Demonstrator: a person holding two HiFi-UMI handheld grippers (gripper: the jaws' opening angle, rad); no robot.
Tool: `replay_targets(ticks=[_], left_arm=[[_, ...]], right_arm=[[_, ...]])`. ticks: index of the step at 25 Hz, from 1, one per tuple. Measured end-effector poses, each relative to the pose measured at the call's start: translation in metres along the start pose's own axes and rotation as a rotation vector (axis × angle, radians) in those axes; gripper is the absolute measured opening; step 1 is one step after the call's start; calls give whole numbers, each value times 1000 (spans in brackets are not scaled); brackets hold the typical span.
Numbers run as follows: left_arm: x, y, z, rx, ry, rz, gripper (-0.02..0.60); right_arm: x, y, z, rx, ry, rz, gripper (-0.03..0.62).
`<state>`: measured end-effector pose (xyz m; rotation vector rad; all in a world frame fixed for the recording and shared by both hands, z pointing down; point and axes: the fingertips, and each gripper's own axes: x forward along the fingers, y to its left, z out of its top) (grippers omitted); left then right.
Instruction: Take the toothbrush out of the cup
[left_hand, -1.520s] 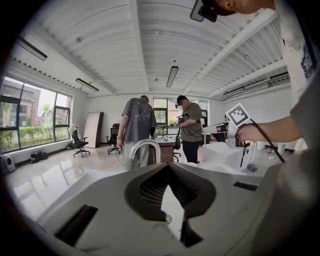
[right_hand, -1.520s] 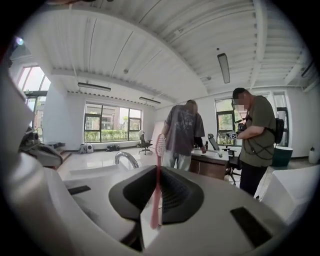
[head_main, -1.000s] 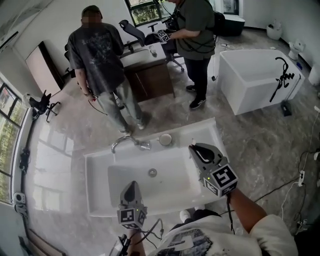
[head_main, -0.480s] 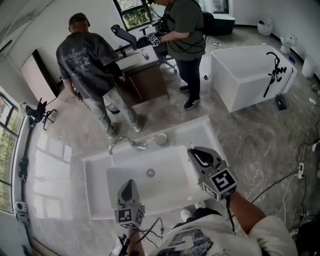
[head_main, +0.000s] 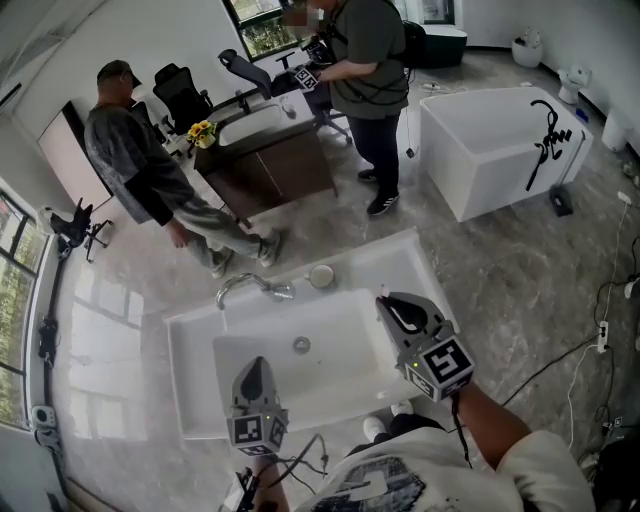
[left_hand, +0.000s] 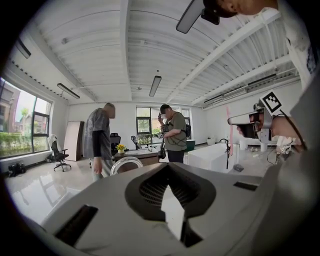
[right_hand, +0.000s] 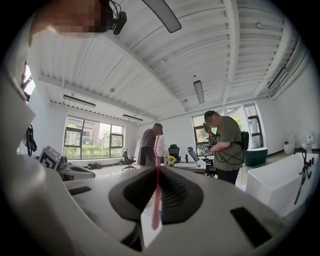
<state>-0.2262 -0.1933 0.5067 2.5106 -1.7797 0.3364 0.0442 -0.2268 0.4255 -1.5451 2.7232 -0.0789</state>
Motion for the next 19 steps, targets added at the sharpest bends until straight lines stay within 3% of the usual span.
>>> replay_targets(ticks=[14,19], left_arm=[[-2,-6,3,10,-3,-8,20],[-3,-20,24,-47,17,-3,20]], right_arm=[[-7,-1,-2,0,3,-4,17],[-9,-1,-6,15,5,-1,16]])
